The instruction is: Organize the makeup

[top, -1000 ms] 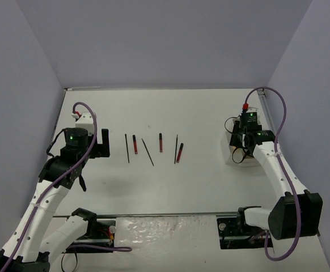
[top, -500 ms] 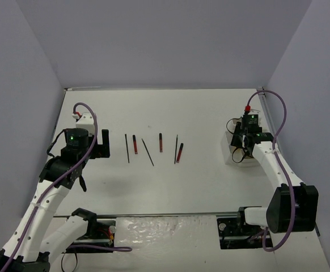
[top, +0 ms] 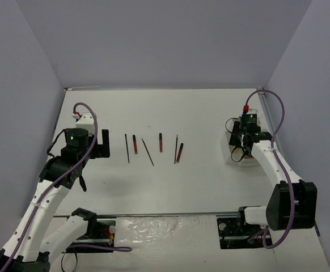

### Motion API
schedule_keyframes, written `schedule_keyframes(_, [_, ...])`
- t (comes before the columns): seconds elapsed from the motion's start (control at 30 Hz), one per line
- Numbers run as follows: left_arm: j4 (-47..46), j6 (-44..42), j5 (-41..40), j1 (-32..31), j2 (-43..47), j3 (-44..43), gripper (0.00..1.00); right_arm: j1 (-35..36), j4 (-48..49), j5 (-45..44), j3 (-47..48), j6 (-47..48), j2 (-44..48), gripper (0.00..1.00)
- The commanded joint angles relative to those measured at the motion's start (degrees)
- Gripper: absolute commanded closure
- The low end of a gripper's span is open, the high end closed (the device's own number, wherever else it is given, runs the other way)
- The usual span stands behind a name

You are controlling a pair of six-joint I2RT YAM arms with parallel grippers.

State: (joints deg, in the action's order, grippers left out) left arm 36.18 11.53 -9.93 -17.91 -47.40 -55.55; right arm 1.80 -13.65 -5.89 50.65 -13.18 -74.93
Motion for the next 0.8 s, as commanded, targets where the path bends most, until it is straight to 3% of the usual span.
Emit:
schedule_keyframes(0.0, [-2.1,0.2,-0.5,0.4,0.4,-0.9,0.06,-0.2,2.2,-0.4,0.8,0.6,-0.4,0.55])
schedule_keyframes(0.3, [-2.1,0.2,-0.7,0.5,0.3,-0.9,0.05,-0.1,0.3,-0.3,2.2,0.7,0.7,0.48])
schedule_keyframes(0.57, [-2.1,0.2,-0.4,0.8,-0.1,-0.9,0.06,1.6,-6.5,-0.6,9.6,-0.5,7.6,0.29])
schedule_keyframes(0.77, [-2.1,0.2,-0.3,0.9,-0.6,-0.9,0.06,11.0,-8.5,-3.2,16.3,-4.7,9.9,0.26])
